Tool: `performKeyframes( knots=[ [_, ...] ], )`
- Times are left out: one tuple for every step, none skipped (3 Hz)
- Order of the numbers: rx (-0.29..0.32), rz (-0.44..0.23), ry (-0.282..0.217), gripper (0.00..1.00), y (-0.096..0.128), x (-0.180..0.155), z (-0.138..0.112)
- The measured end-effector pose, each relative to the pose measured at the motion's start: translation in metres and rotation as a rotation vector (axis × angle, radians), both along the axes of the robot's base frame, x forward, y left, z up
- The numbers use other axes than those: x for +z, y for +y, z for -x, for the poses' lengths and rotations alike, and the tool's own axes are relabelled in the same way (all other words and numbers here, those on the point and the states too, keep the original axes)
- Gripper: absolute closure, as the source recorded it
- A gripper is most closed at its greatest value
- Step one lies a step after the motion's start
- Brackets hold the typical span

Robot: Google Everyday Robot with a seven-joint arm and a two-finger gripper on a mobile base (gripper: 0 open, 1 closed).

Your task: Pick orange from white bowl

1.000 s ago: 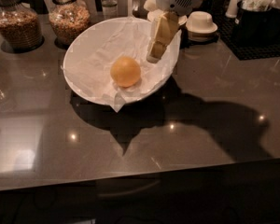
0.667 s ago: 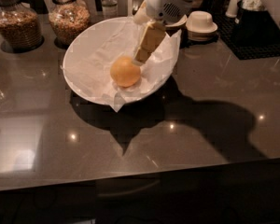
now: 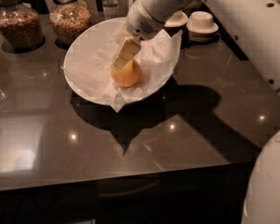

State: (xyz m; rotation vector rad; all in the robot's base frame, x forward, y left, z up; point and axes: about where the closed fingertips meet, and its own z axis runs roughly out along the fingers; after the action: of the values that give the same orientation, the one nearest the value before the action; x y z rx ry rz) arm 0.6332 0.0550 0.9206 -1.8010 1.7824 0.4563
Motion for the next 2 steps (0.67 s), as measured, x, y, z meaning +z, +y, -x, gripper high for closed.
performKeyframes(
  knots=[
    [-0.007,-0.016,0.066,0.23,0.012,-0.025,-0.002],
    [-0.02,-0.027,0.115,0.3,0.018,-0.042,0.004]
  ],
)
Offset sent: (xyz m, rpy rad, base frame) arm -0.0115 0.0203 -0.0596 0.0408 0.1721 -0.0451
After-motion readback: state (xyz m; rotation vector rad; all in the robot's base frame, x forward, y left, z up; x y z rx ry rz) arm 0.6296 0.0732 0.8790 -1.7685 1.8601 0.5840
